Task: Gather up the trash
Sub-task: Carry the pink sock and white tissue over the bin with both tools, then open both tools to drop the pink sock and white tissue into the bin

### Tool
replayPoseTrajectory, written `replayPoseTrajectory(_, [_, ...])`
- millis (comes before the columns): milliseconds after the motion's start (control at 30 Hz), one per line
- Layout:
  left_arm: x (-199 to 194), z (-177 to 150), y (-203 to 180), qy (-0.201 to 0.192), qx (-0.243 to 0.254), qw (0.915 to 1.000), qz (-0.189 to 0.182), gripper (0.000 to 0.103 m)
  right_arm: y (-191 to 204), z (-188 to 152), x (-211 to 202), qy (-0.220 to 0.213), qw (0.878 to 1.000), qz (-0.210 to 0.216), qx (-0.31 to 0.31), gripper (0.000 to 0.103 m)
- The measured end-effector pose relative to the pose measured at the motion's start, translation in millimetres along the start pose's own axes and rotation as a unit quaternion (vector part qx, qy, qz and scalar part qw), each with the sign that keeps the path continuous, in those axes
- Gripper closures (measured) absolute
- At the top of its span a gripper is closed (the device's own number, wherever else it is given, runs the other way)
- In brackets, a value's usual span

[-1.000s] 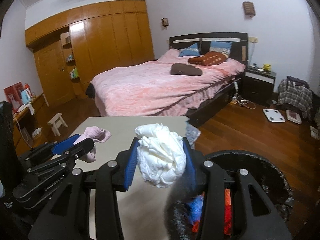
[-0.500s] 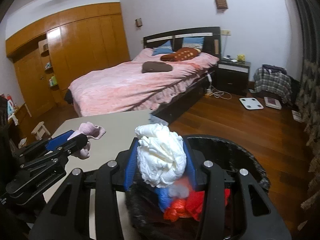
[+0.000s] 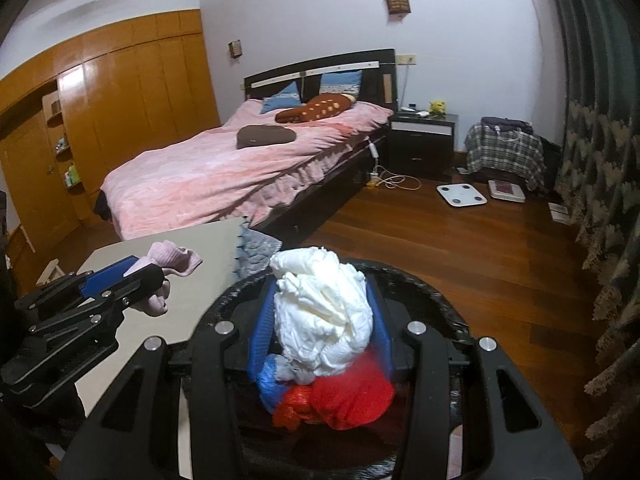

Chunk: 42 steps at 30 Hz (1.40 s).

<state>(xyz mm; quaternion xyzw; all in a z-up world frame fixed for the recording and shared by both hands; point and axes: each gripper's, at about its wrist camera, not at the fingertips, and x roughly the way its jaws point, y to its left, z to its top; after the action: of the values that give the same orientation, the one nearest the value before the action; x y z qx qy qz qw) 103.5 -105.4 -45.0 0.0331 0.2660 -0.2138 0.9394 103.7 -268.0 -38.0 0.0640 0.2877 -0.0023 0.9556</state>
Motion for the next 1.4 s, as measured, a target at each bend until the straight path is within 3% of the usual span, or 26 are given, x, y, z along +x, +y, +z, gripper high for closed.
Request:
replayPoseTrajectory(467, [33,2,-21,0.01,0.013,0.9996,-0.025,0.068,-27,-7,15,0.014,1.0,-0.019,0.011,0.062])
replayPoseTrajectory(967, [65,-7,-17,0.027,0.016,0.9992,-0.025,0.067,-38,-15,41,0.031,0.999,-0.022,0.022,0.059])
replayPoseTrajectory(1033, [68,-7,-16,0.03,0.016,0.9991,-0.026,0.065,-38,-16,44,0.034,0.999,-0.026,0.02,0.052])
replayPoseTrajectory(1100, [71,-7,-14,0.034,0.014,0.9989,-0.03,0.055,-38,-17,47,0.036,0.999,-0.031,0.021,0.039])
replayPoseTrajectory(1233, [71,-7,-9,0.034,0.01,0.9989,-0.032,0.041,-40,-18,47,0.035,0.998,-0.037,0.021,0.033])
replayPoseTrajectory(1400, [65,-5,1,0.03,0.005,0.9993,-0.021,0.024,-38,-19,41,0.03,0.998,-0.047,0.018,0.011])
